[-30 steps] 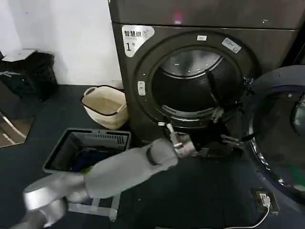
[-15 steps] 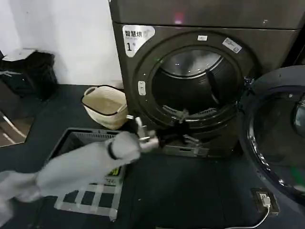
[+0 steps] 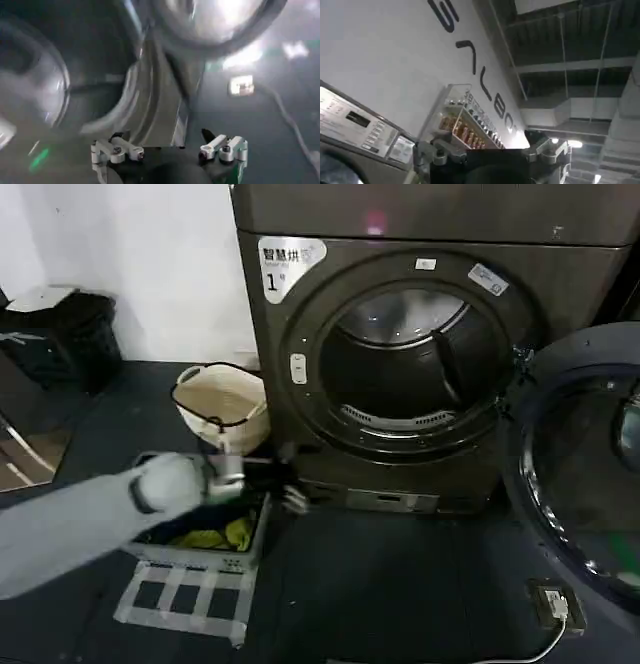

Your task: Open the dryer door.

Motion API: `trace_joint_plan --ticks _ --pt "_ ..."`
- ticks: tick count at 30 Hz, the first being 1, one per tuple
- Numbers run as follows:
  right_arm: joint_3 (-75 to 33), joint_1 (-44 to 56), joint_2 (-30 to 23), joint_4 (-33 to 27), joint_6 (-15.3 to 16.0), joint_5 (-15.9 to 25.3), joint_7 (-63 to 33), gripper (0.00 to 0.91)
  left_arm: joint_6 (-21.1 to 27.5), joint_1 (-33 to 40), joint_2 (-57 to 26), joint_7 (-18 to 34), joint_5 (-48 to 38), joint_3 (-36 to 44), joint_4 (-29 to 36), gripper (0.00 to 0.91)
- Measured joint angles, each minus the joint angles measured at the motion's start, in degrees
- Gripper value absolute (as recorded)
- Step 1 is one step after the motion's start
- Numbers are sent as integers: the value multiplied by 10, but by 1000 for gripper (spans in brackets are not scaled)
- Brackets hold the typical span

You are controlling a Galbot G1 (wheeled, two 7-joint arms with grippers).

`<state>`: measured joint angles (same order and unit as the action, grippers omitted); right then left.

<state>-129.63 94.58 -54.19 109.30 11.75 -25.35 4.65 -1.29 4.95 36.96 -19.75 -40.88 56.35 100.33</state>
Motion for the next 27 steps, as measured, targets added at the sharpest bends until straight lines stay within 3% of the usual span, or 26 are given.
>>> trace_joint_plan --ticks 7,14,27 --pt "-14 3 5 -4 -3 14 -5 907 84 53 -63 -49 56 43 -26 907" --pt "-14 3 5 -9 0 12 -20 907 127 71 -106 -111 153 62 -72 907" --pt "-12 -8 7 -13 11 8 -37 907 134 75 -148 -177 268 65 -153 907"
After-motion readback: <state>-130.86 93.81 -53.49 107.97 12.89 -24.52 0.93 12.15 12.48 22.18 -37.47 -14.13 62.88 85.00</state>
